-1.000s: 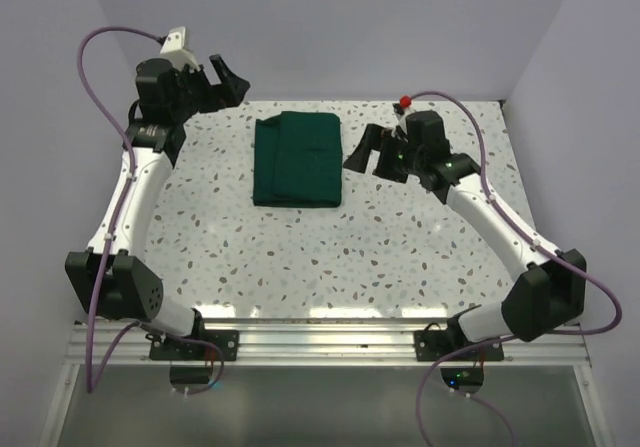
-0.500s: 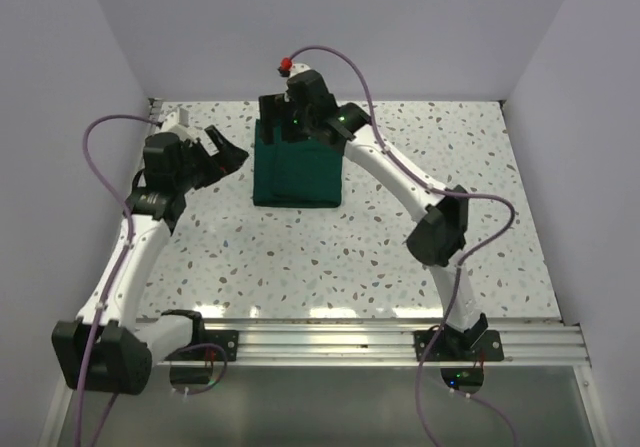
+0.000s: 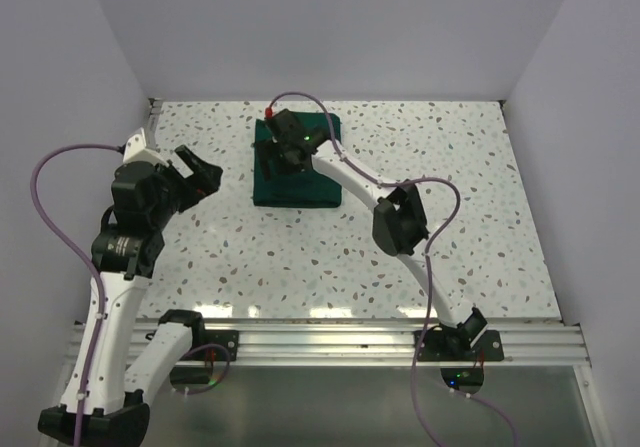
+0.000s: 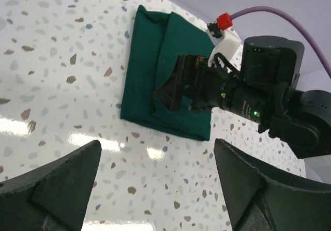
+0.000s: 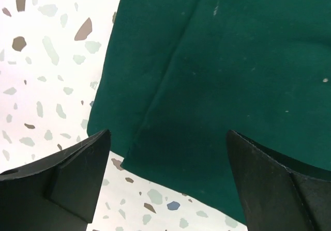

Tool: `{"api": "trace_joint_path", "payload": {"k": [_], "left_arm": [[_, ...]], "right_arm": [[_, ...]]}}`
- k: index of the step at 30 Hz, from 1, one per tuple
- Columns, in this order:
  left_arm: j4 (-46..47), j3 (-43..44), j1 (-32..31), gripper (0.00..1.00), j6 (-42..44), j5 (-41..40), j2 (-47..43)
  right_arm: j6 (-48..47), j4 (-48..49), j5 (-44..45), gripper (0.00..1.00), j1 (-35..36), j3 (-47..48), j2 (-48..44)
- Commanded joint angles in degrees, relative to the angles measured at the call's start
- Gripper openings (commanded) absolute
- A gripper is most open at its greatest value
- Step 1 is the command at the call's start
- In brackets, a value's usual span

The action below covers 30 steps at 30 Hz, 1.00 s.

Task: Open and lay out the surgical kit
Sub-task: Open the surgical kit at the center of the board.

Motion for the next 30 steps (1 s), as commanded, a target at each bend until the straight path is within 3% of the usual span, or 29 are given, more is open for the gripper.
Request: {"api": "trace_joint_path", "payload": {"k": [1, 7, 11, 12, 14, 15, 18, 21, 30], "left_arm": [[-6.5, 0.4, -0.2, 0.94, -1.6, -3.8, -4.5], [-10.2, 3.0, -0.2, 0.94, -1.4, -7.3, -6.0], [-10.7, 2.5, -0.2, 0.93, -1.9, -6.5, -4.8], [-10.6, 2.6, -0.3, 0.93, -1.9, -6.2, -4.6], [-10.4, 3.0, -0.2, 0.93, -1.7, -5.9, -3.8], [-10.1, 3.2, -0.2, 0.93, -1.4, -5.9, -3.6], [-9.2, 3.6, -0.2, 0.93, -0.5, -5.6, -2.3], [-8.2, 4.4, -0.2, 0.92, 1.7, -5.1, 0.0], [-4.0, 11.3, -0.3, 0.89, 11.0, -6.0, 12.7]], "right_arm": [[-2.4, 0.5, 0.0, 0.96, 1.7, 1.2, 1.5], [-1.9, -0.8, 0.9, 0.91, 2.9, 0.8, 4.7], [-2.2, -1.8, 2.8, 0.79, 3.7, 0.0, 5.7], [-2.2, -2.2, 3.3, 0.65, 3.7, 0.1, 5.8], [-2.5, -3.0, 4.6, 0.49, 3.7, 0.3, 5.7], [-2.9, -3.2, 5.6, 0.31, 3.7, 0.2, 5.3], [-3.1, -3.9, 6.8, 0.06, 3.6, 0.2, 3.2], [-3.3, -4.4, 7.9, 0.0, 3.5, 0.4, -0.5], [-0.8, -3.5, 13.3, 0.0, -2.3, -8.9, -16.1]]}}
